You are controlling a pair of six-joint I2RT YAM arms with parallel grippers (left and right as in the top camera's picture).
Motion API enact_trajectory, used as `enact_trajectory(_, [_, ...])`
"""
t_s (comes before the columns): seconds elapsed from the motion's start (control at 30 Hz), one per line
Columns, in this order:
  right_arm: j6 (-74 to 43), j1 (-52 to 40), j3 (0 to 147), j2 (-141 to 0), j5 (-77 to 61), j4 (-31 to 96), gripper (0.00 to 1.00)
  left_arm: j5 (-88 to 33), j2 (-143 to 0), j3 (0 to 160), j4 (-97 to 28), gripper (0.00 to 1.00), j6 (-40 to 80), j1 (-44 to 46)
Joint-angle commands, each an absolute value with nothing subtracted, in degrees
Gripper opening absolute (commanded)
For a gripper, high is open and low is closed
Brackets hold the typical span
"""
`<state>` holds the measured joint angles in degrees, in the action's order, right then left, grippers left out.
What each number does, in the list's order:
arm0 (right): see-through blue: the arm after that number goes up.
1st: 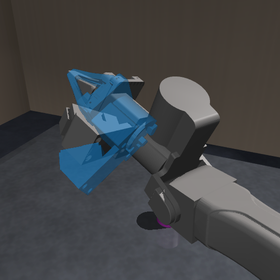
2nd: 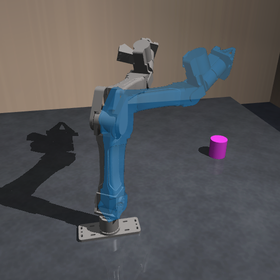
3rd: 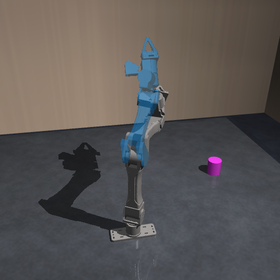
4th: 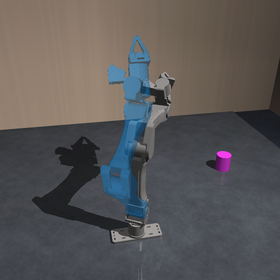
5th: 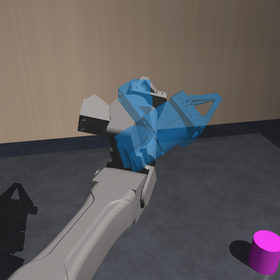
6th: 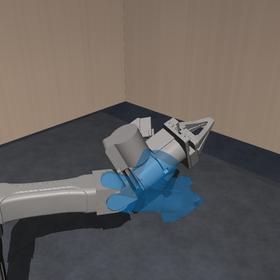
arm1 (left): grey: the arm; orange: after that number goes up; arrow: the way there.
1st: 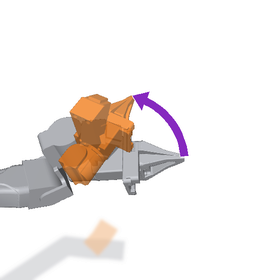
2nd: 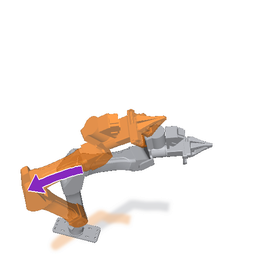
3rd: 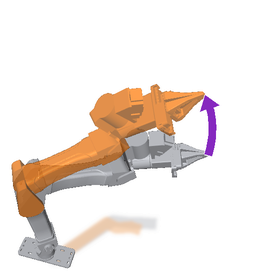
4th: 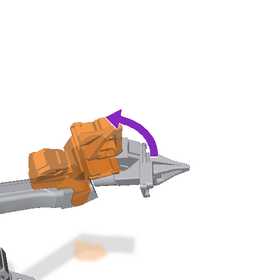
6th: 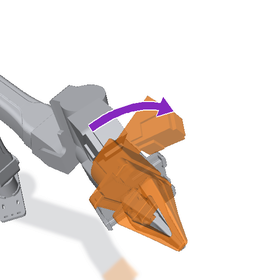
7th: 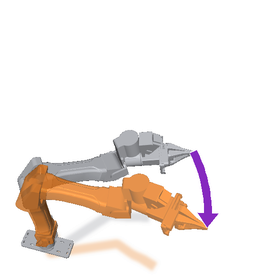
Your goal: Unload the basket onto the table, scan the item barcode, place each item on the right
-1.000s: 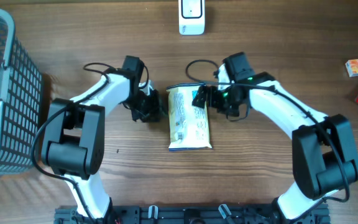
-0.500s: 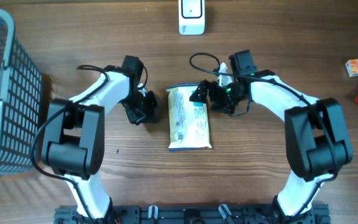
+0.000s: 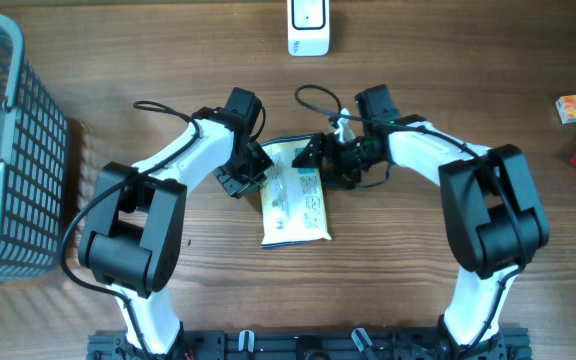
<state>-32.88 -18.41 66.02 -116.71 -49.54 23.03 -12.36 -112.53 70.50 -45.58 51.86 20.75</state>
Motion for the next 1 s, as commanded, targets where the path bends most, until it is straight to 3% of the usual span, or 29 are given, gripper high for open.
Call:
enact_trajectory(0.0, [-34.39, -22.70, 63.29, -121.21, -42.96, 21.61, 0.73, -8.34, -113.58, 70.35, -43.90, 0.04, 55.20, 21.91])
enact_trajectory(0.13, [-32.99, -23.51, 63.29, -121.21, -43.81, 20.32, 0.70, -5.67, -114.19, 70.35, -43.68, 0.04, 57.36, 21.91])
enact_trajectory(0.17, [-32.99, -23.51, 63.29, -121.21, -43.81, 20.29, 0.65, -5.65, -114.50, 70.35, -43.57, 0.04, 57.52, 21.91])
enact_trajectory(0.37, [-32.95, -23.51, 63.31, -121.19, -43.42, 19.62, 0.31, -3.95, -115.74, 70.35, -44.16, 0.04, 57.47, 21.89])
enact_trajectory(0.47, [-32.84, -22.87, 63.68, -120.88, -43.38, 19.18, 0.04, -3.99, -115.74, 70.37, -44.97, 0.04, 56.45, 21.87])
enact_trajectory(0.73, [-28.23, -18.85, 69.12, -114.98, -44.82, 24.03, 0.04, -3.97, -110.59, 76.93, -56.01, 0.04, 50.96, 16.99])
enact_trajectory(0.77, [-26.63, -18.06, 69.65, -113.60, -45.95, 23.11, 0.04, -3.97, -109.16, 78.32, -57.69, 0.09, 49.41, 15.40])
enact_trajectory(0.83, [-18.37, -16.73, 70.19, -110.65, -50.15, 19.66, 0.04, -3.99, -106.78, 79.53, -59.44, 0.37, 47.53, 12.88])
enact_trajectory(0.9, [-15.57, -16.23, 70.19, -107.81, -50.02, 17.67, 0.04, -3.95, -105.51, 79.53, -59.42, 0.53, 45.12, 11.29])
enact_trajectory(0.97, [-14.96, -16.14, 70.19, -104.18, -50.04, 14.90, 0.04, -3.97, -105.43, 79.53, -59.44, 0.78, 45.17, 10.46])
